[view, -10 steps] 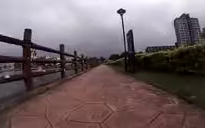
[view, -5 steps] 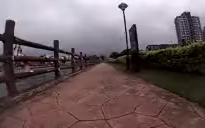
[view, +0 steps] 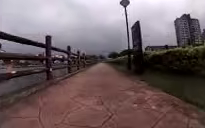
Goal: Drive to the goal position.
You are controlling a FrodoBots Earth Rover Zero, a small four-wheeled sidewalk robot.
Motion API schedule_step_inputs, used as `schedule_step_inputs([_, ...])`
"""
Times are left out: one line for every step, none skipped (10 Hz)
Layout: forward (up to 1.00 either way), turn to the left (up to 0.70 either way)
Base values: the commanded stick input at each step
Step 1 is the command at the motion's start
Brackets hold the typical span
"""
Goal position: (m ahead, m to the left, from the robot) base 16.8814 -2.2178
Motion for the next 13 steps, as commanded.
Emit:
schedule_step_inputs([1.00,0.00])
schedule_step_inputs([1.00,0.00])
schedule_step_inputs([1.00,0.00])
schedule_step_inputs([1.00,0.00])
schedule_step_inputs([1.00,0.00])
schedule_step_inputs([1.00,0.00])
schedule_step_inputs([1.00,0.00])
schedule_step_inputs([1.00,0.00])
schedule_step_inputs([1.00,0.00])
schedule_step_inputs([1.00,0.02])
schedule_step_inputs([1.00,0.26])
schedule_step_inputs([1.00,0.19])
schedule_step_inputs([1.00,0.00])
